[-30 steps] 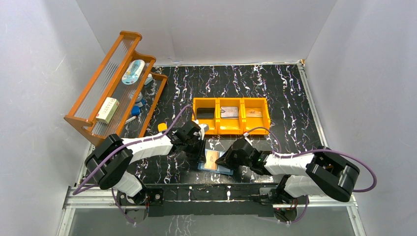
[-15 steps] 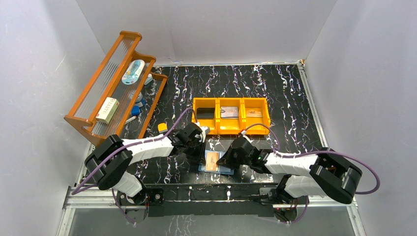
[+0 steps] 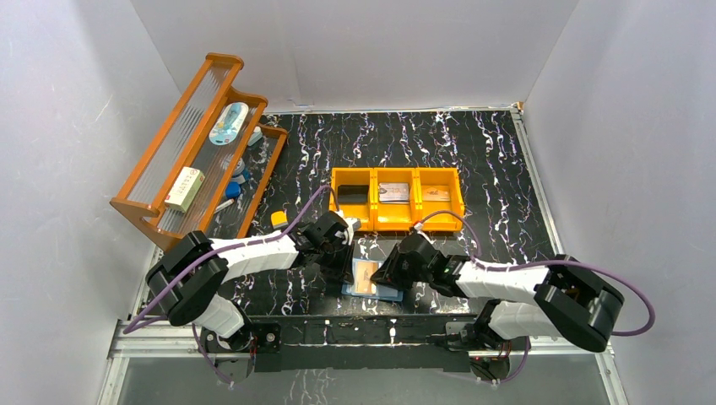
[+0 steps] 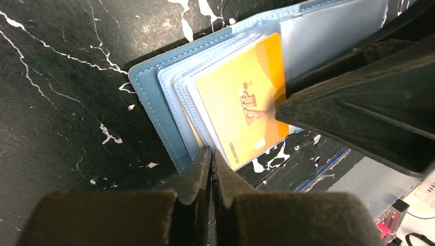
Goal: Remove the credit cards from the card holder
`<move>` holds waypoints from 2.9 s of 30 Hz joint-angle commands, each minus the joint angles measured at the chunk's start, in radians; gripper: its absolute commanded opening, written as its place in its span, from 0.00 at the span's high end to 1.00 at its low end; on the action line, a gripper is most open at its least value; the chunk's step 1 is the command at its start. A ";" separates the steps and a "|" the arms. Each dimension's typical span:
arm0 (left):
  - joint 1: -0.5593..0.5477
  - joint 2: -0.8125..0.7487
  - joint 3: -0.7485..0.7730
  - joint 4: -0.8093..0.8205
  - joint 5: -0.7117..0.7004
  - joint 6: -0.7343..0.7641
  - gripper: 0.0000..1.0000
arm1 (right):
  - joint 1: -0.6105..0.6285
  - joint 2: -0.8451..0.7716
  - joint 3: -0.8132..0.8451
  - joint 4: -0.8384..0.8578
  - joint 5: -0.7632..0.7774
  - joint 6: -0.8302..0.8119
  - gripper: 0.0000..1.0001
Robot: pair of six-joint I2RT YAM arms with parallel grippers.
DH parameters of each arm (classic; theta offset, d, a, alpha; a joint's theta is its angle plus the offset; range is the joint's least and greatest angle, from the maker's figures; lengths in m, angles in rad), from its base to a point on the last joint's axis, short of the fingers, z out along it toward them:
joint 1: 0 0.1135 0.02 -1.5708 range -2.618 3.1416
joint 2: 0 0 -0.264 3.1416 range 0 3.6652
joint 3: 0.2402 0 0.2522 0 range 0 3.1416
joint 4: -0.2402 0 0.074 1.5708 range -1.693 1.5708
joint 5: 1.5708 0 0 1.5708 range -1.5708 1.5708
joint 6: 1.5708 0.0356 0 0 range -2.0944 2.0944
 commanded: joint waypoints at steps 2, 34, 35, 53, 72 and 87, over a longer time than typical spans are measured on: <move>-0.009 0.015 -0.004 -0.069 -0.007 0.015 1.00 | -0.006 0.067 0.047 0.019 -0.023 -0.023 0.68; -0.009 -0.061 0.120 -0.115 0.034 0.027 0.76 | -0.008 0.056 0.026 -0.067 0.008 0.020 0.82; -0.010 -0.059 0.131 -0.111 0.051 0.031 0.74 | -0.008 0.057 0.030 -0.076 0.012 0.018 0.82; -0.010 0.088 0.049 -0.043 0.082 0.030 0.76 | -0.010 0.040 0.025 -0.076 0.018 0.030 0.77; -0.010 0.047 0.034 -0.091 0.007 0.030 0.78 | -0.010 0.007 0.024 -0.092 0.028 0.010 0.88; -0.010 0.084 0.029 -0.087 0.011 0.035 0.80 | -0.016 -0.054 0.011 -0.145 0.044 0.007 0.82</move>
